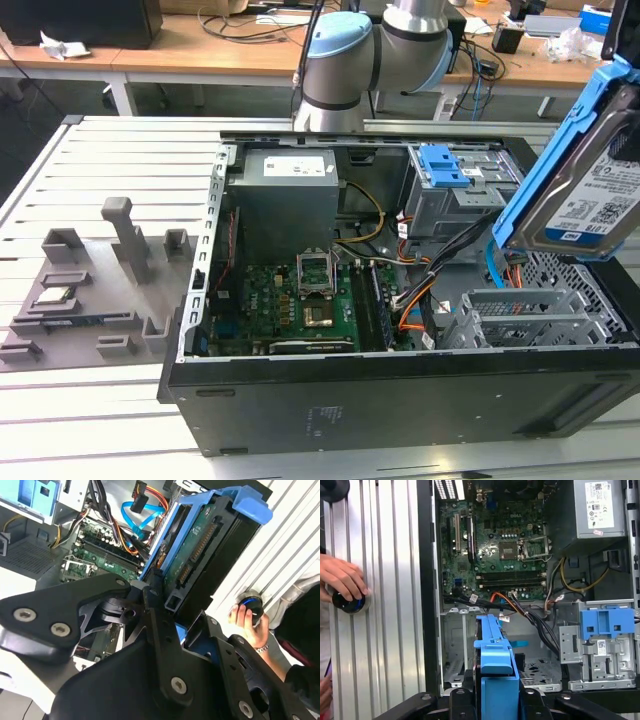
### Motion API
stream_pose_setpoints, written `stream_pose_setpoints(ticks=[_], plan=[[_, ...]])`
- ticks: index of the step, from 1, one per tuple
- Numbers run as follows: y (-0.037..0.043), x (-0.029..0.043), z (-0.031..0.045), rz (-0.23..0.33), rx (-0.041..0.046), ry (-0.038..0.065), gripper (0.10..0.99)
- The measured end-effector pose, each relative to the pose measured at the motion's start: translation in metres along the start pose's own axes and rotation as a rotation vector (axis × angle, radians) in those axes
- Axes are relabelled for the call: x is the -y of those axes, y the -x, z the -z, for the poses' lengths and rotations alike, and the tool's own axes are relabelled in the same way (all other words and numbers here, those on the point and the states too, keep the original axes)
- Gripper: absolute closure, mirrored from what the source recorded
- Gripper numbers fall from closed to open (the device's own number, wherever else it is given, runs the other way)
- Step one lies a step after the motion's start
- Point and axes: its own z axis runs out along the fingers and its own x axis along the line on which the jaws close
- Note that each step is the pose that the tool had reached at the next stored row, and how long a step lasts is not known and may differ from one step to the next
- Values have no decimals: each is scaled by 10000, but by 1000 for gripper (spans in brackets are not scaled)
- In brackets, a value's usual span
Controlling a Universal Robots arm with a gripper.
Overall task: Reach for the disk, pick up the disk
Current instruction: 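Pick up the disk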
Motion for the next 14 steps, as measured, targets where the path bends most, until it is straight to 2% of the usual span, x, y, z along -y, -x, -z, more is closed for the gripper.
stream_pose_setpoints(ticks=[10,14], plan=[[-14,8,-169,-50,3,2,722],[-16,10,-212,-64,3,3,722]])
